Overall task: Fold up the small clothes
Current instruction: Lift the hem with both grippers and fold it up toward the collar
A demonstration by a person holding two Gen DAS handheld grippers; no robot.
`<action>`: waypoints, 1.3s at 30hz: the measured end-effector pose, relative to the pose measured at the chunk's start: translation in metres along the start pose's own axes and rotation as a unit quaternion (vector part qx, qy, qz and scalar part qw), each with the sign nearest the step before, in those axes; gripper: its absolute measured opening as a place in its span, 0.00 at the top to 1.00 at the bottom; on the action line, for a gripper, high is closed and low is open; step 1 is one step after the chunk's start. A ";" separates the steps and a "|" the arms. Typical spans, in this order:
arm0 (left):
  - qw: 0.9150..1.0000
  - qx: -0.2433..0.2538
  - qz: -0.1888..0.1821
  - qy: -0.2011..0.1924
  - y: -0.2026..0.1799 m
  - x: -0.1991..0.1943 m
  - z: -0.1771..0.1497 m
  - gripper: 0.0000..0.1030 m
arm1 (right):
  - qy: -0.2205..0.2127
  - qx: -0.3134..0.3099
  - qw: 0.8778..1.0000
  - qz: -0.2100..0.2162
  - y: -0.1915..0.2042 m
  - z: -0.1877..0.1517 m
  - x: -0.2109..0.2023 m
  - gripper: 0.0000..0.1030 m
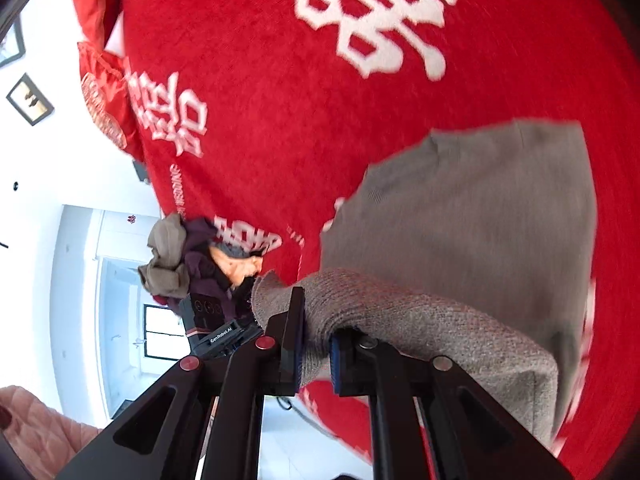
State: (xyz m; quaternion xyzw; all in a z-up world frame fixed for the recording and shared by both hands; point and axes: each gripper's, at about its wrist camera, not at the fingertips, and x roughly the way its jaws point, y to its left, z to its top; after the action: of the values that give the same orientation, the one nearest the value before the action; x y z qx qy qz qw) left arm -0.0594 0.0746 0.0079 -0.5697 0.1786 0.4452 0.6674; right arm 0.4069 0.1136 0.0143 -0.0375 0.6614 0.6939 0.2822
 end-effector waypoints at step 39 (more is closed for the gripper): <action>0.952 0.161 0.195 0.173 -0.032 0.145 0.078 0.94 | 0.132 -0.181 0.915 -0.334 -0.052 0.093 0.099 0.89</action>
State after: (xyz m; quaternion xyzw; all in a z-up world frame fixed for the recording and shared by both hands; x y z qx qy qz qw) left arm 0.0239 0.2046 -0.0585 -0.4770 0.4682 0.4269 0.6091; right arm 0.3766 0.2327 -0.0637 -0.3982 0.5048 0.6556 0.3960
